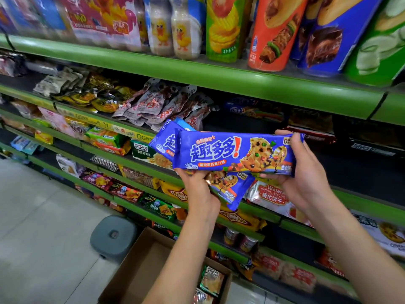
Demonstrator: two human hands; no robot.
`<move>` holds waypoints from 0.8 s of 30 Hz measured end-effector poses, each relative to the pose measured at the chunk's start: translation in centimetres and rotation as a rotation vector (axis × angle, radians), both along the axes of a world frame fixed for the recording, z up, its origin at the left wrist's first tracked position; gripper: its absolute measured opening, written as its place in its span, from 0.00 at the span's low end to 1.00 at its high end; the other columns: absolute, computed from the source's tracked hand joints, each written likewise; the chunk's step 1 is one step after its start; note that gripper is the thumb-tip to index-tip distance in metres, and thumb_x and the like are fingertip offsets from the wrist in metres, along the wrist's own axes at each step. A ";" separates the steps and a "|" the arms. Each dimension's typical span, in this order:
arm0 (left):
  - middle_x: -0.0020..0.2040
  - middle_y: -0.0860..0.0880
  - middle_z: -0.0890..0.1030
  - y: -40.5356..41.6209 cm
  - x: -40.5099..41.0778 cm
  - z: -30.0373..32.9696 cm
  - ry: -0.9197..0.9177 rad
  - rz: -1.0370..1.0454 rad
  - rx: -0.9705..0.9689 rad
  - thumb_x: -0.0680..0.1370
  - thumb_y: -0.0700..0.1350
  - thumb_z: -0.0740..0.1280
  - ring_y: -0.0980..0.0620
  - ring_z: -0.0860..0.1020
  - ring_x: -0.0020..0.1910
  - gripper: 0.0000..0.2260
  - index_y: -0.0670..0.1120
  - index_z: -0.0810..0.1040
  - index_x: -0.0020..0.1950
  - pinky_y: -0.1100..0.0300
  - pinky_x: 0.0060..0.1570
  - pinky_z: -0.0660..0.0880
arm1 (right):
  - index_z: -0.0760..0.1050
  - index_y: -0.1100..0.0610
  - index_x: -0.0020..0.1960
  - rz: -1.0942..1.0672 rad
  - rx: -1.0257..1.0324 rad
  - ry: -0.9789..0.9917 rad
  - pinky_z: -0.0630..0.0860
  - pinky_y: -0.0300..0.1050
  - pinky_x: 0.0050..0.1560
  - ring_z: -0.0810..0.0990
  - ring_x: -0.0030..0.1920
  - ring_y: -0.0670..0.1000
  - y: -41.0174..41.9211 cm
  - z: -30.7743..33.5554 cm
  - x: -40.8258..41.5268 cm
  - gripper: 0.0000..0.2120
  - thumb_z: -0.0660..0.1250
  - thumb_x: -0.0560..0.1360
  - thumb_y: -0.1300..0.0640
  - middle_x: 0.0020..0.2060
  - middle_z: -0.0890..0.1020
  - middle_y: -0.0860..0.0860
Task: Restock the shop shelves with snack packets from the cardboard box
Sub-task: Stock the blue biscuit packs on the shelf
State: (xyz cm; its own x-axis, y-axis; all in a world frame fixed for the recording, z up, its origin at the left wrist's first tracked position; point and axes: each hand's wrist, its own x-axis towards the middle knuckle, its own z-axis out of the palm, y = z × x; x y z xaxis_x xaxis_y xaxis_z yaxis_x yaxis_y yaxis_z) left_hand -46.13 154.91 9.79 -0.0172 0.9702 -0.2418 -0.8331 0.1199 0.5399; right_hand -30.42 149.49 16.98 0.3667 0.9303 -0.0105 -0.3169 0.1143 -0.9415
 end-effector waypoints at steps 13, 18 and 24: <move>0.55 0.48 0.86 0.2 -0.1 0.1 0.023 0.001 0.020 0.73 0.40 0.70 0.45 0.85 0.52 0.29 0.58 0.69 0.71 0.46 0.44 0.81 | 0.80 0.48 0.55 -0.022 -0.009 0.010 0.82 0.47 0.30 0.87 0.44 0.54 -0.3 -0.1 0.0 0.16 0.63 0.75 0.40 0.49 0.87 0.53; 0.53 0.49 0.86 0.4 -0.3 0.2 0.034 -0.005 -0.001 0.72 0.40 0.70 0.45 0.86 0.51 0.33 0.59 0.65 0.74 0.46 0.45 0.81 | 0.80 0.48 0.54 -0.035 -0.019 0.001 0.82 0.47 0.31 0.87 0.44 0.53 -0.3 -0.2 0.0 0.13 0.60 0.81 0.44 0.48 0.87 0.53; 0.54 0.49 0.86 0.6 -0.6 0.2 0.034 0.012 0.002 0.72 0.39 0.70 0.45 0.86 0.51 0.33 0.59 0.65 0.74 0.48 0.41 0.81 | 0.80 0.50 0.55 -0.024 -0.013 0.005 0.82 0.47 0.32 0.87 0.44 0.52 -0.3 -0.3 -0.1 0.11 0.63 0.80 0.46 0.47 0.87 0.53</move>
